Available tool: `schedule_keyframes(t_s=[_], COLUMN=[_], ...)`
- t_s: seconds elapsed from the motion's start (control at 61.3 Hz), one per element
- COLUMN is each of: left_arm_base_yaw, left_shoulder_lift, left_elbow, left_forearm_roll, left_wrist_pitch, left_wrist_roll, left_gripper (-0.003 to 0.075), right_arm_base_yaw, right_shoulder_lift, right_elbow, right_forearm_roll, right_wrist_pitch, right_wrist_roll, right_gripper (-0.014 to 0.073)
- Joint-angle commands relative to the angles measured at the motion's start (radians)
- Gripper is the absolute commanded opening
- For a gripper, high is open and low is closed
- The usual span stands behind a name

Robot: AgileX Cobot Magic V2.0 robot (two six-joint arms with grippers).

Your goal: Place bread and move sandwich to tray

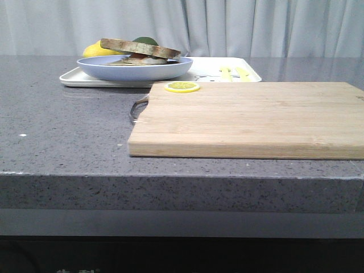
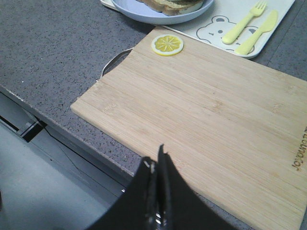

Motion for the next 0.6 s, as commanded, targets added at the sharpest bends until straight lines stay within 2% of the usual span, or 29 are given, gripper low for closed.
schedule_keyframes(t_s=[0.0, 0.196, 0.587], left_arm_base_yaw=[0.002, 0.002, 0.002], left_shoulder_lift=[-0.02, -0.026, -0.026], left_elbow=[0.016, 0.123, 0.121], left_forearm_roll=[-0.005, -0.014, -0.018], left_wrist_pitch=[-0.162, -0.342, -0.32], left_wrist_roll=[-0.012, -0.017, -0.017], left_gripper=[-0.002, -0.002, -0.002], right_arm_base_yaw=[-0.005, -0.005, -0.005], right_shoulder_lift=[-0.001, -0.001, -0.001], right_elbow=[-0.024, -0.024, -0.024], right_forearm_roll=[-0.003, -0.003, -0.003], right_wrist_pitch=[-0.068, -0.066, -0.067], right_wrist_roll=[-0.008, -0.008, -0.008], right_gripper=[-0.0116, -0.0116, -0.0116])
